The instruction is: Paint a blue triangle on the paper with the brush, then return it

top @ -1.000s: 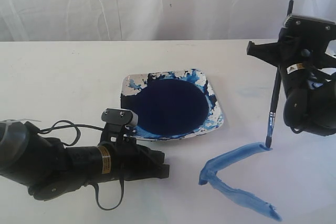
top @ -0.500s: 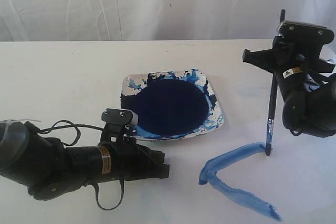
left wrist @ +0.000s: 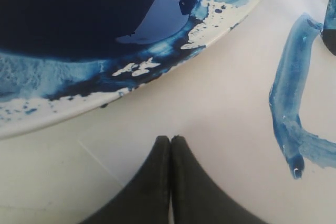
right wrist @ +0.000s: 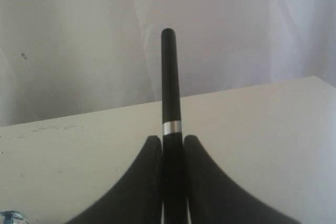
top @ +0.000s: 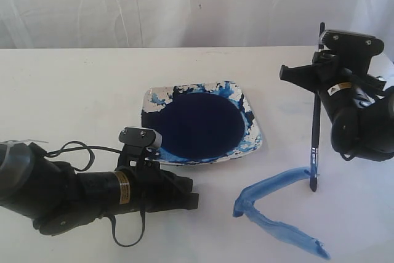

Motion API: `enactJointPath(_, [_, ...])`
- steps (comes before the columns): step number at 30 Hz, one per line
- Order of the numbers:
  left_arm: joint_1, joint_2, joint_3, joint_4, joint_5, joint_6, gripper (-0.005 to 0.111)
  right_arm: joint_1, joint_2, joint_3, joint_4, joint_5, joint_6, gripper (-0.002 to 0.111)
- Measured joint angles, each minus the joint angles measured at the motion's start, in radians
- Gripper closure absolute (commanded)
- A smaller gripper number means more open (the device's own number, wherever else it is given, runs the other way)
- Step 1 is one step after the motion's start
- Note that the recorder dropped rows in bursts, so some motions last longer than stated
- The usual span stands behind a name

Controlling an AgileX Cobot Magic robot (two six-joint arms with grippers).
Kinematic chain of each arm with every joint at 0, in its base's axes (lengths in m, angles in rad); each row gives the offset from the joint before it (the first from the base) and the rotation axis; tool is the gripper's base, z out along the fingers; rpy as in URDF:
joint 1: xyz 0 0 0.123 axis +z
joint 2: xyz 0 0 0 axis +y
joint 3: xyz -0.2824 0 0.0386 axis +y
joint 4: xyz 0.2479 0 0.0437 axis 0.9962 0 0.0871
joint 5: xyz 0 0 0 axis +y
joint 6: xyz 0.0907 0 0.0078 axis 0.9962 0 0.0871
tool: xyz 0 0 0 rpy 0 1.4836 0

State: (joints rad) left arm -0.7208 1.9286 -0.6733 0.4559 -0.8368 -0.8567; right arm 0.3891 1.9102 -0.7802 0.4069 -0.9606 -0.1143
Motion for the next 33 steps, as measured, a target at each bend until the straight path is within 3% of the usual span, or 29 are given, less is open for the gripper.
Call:
enactJointPath(17, [0.000, 0.000, 0.000, 0.000, 0.000, 0.000, 0.107, 0.000, 0.000, 0.052, -0.044, 0.060, 0.043, 0.108])
enactJointPath(33, [0.000, 0.000, 0.000, 0.000, 0.000, 0.000, 0.107, 0.000, -0.008, 0.121, -0.147, 0.033, 0.212, 0.108])
